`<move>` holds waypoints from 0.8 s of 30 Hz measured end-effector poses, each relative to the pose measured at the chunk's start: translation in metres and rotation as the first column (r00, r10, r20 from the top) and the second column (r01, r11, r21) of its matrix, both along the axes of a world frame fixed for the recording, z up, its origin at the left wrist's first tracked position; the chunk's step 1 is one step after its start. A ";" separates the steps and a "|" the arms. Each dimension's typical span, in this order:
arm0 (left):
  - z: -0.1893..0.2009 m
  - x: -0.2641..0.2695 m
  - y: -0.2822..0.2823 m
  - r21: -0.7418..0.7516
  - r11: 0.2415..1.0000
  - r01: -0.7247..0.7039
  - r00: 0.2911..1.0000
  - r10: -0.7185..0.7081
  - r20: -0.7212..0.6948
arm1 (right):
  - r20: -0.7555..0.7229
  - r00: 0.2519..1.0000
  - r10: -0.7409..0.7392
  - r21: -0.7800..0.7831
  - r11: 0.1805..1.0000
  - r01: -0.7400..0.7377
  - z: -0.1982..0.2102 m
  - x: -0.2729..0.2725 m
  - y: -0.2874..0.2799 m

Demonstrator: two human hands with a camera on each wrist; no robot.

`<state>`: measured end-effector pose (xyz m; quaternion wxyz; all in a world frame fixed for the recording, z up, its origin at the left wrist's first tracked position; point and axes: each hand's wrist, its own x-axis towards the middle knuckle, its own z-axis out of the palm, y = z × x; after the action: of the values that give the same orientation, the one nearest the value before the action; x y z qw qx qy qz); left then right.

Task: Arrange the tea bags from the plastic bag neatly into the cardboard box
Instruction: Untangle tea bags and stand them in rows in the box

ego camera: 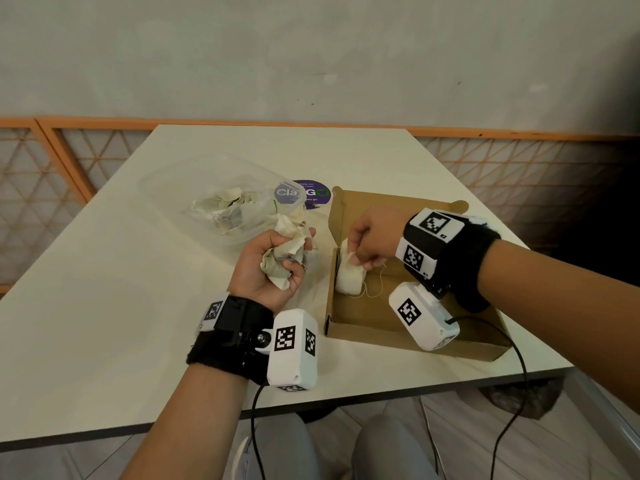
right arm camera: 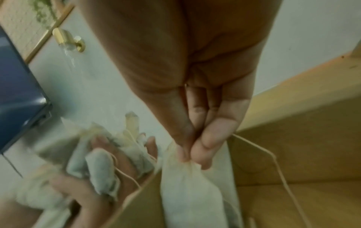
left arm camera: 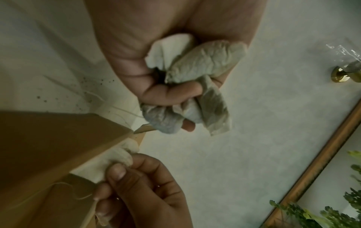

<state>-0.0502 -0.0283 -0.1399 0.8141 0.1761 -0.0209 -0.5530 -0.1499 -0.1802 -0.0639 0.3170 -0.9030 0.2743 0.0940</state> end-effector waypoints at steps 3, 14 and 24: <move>0.000 0.000 -0.001 0.015 1.000 0.007 1.000 -0.007 0.012 | -0.035 0.999 0.020 0.052 0.998 -0.019 0.004 0.001 0.001; -0.004 0.000 -0.005 0.017 1.000 0.013 0.999 -0.013 0.045 | -0.109 0.994 -0.001 -0.327 0.944 -0.035 0.002 -0.001 0.011; -0.004 -0.002 -0.006 0.035 0.999 0.036 0.995 -0.039 0.089 | -0.205 0.969 -0.141 0.053 0.987 0.155 -0.011 -0.032 -0.007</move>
<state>-0.0522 -0.0342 -0.1437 0.7987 0.2141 -0.0516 -0.5600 -0.1815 -0.1868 -0.0745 0.3245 -0.8547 0.3679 0.1700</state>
